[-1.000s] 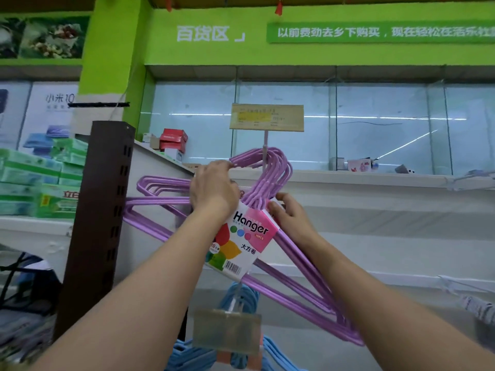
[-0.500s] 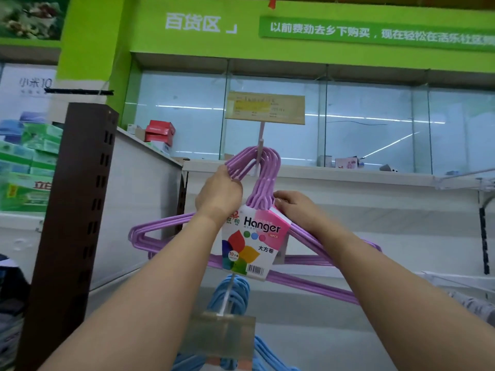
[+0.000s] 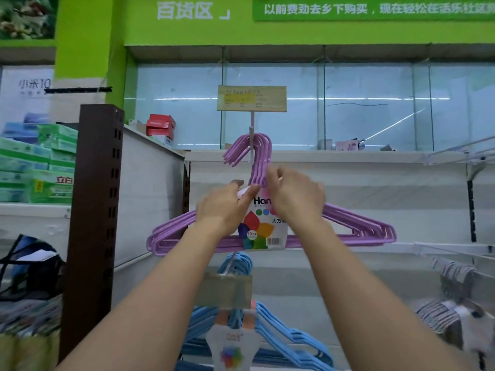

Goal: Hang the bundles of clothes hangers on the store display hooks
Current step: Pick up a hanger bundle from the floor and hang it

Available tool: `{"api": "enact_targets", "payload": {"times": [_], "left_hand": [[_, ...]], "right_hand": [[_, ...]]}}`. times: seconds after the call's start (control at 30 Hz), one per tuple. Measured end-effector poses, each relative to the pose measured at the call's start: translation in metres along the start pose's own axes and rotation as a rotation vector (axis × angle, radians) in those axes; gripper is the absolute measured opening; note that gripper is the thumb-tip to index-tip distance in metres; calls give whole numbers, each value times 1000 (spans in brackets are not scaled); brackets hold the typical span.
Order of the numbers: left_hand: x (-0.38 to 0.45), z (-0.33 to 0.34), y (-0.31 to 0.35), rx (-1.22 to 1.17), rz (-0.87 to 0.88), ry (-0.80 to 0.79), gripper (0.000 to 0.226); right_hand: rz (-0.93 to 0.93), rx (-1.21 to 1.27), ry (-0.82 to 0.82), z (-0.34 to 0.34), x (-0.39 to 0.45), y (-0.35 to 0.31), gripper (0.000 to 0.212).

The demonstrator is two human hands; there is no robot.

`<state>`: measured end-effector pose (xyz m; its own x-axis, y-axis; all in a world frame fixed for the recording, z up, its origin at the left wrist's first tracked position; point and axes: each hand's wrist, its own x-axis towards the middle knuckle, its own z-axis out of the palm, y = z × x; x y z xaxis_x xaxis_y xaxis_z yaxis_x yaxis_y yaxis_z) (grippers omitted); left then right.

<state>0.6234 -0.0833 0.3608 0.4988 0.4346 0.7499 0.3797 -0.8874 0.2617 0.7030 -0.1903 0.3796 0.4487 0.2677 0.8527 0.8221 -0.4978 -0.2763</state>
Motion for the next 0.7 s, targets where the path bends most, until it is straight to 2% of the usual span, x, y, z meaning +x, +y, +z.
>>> {"api": "enact_targets", "payload": {"times": [0.1, 0.33, 0.43, 0.57, 0.7], "left_hand": [[-2, -5, 4, -40, 1, -77, 57], [3, -22, -16, 19, 59, -155, 53], [6, -16, -20, 35, 90, -105, 50], [15, -6, -27, 12, 124, -43, 49], [24, 10, -32, 8, 98, 1, 48]], "right_hand": [[-35, -25, 89, 15, -24, 3, 50], [-32, -25, -84, 17, -17, 7, 40], [-14, 26, -123, 21, -12, 7, 39], [-19, 31, -97, 31, -5, 10, 41], [-4, 33, -95, 42, 3, 14, 40]]}}
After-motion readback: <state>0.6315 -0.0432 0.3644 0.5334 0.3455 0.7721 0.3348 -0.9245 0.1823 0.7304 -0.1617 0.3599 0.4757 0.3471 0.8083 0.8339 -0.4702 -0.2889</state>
